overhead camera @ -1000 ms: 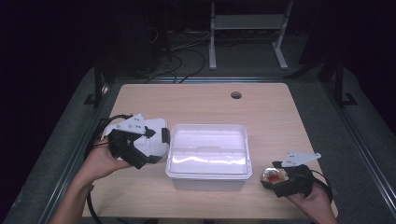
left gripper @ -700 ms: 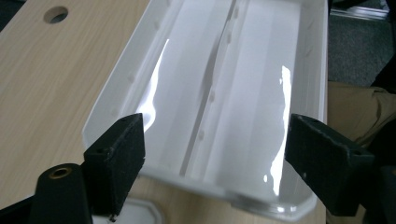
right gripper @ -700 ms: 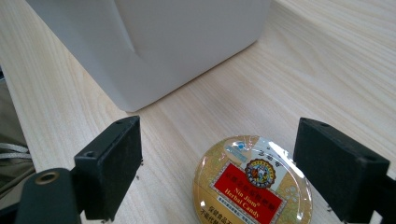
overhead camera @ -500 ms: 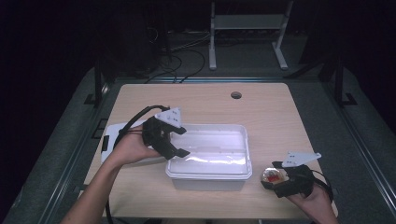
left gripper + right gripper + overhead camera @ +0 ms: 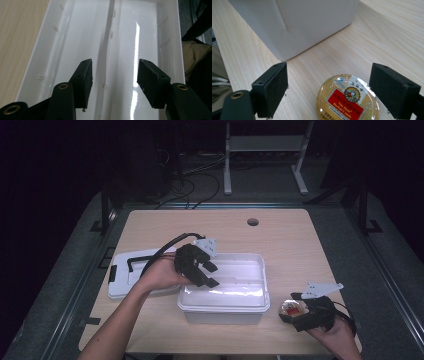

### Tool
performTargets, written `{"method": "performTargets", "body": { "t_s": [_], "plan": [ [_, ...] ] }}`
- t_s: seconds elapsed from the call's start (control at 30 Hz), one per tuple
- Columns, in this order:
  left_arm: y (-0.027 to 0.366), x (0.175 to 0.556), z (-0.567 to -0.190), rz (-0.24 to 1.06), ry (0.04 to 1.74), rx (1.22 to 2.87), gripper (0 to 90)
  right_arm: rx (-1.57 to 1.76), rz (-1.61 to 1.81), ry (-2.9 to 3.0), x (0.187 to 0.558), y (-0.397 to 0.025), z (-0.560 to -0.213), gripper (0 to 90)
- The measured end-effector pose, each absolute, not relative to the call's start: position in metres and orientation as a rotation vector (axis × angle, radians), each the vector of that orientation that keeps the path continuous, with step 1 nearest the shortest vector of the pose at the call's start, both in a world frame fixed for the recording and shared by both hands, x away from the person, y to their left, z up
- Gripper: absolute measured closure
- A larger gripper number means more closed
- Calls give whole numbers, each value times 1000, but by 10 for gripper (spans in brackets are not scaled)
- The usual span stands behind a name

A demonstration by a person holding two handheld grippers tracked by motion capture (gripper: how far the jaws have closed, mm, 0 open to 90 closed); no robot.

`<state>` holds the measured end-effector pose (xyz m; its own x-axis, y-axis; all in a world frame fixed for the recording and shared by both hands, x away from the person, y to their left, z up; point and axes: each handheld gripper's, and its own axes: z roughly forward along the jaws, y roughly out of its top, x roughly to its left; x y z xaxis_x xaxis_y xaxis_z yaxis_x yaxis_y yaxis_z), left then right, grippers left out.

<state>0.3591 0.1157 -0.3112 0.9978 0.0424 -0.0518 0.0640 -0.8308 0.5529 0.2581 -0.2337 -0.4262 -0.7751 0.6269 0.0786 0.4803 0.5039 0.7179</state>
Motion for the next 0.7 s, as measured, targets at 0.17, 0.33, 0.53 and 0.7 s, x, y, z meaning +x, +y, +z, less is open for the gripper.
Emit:
{"method": "performTargets", "body": {
  "t_s": [0.17, 0.33, 0.53, 0.7],
  "plan": [
    [106, 362, -316, -65, 51, 2593, 538, 945, 1118, 2558, 259, -232, -427, 149],
    [98, 365, -321, -70, 49, 2620, 618, 944, 1116, 2555, 258, -233, -426, 150],
    [94, 370, -325, -87, 54, 2652, 690, 932, 1113, 2551, 258, -231, -425, 150],
    [89, 370, -323, -95, 38, 2666, 730, 934, 1111, 2548, 258, -231, -424, 150]
  ]
}}
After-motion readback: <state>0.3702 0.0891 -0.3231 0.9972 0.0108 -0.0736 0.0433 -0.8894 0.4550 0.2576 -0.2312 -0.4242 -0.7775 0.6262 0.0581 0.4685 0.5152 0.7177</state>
